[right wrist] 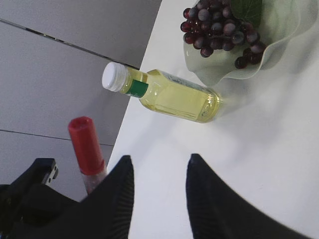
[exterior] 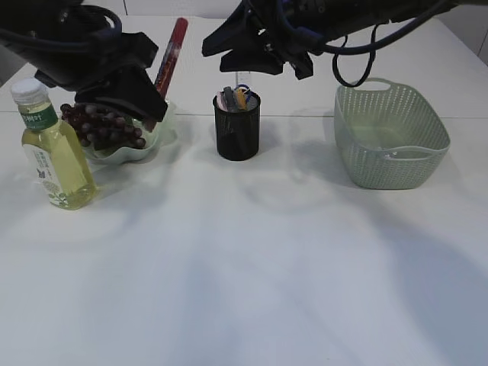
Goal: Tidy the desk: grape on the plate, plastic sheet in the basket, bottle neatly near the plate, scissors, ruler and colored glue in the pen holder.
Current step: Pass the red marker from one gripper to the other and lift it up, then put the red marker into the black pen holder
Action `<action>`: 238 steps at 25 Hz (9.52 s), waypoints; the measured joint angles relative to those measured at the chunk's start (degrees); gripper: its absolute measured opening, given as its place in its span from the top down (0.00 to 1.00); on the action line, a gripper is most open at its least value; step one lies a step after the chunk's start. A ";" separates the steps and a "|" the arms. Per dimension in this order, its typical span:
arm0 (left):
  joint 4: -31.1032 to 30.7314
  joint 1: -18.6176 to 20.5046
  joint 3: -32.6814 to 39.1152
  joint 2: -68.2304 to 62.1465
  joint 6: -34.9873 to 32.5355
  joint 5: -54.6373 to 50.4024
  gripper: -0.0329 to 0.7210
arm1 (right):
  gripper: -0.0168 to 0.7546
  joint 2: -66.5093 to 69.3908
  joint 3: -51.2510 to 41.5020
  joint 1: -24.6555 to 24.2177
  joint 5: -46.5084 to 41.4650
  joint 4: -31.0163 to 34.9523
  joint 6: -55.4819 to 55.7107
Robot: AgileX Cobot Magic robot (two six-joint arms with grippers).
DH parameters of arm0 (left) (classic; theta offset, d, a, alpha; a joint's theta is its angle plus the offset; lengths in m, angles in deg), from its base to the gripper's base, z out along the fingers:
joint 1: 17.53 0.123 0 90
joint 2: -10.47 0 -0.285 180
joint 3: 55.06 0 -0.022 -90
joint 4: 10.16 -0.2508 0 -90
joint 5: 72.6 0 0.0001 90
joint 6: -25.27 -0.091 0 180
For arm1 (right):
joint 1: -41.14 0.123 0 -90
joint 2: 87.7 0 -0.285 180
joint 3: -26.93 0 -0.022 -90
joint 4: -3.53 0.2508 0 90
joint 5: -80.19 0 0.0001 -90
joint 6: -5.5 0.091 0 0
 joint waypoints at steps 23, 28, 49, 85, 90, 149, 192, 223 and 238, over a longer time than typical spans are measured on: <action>-0.98 0.00 0.00 0.00 0.00 4.22 0.83 | 0.34 0.45 0.00 0.00 -2.46 10.79 -5.21; -0.36 0.00 0.00 0.00 0.00 4.22 0.83 | 0.34 0.45 0.00 0.00 -2.46 10.91 -6.95; 5.11 0.00 0.00 0.00 -0.61 4.62 0.83 | 0.34 0.45 0.00 0.10 -2.57 13.82 -9.60; 14.31 -2.29 -4.47 -6.09 -6.85 6.32 0.83 | 0.43 3.55 0.00 0.10 -4.06 19.41 -11.98; 14.20 -2.29 -4.47 -6.61 -6.89 6.41 0.83 | 0.50 3.89 0.00 0.10 -4.20 19.67 -12.23; 6.52 0.51 -10.48 -6.61 -6.98 -8.04 0.46 | 0.82 4.52 0.12 0.10 2.79 7.08 -25.51; -19.27 -3.48 -11.49 -6.61 1.12 -13.80 0.48 | 0.82 20.43 16.36 2.96 42.33 20.11 -70.27; -20.17 -3.48 -11.49 -6.61 1.12 -11.90 0.48 | 0.82 25.54 20.28 2.96 38.47 36.34 -87.45; -20.17 -3.48 -11.49 -6.61 1.12 -11.90 0.51 | 0.81 26.33 20.28 2.96 38.44 36.34 -87.45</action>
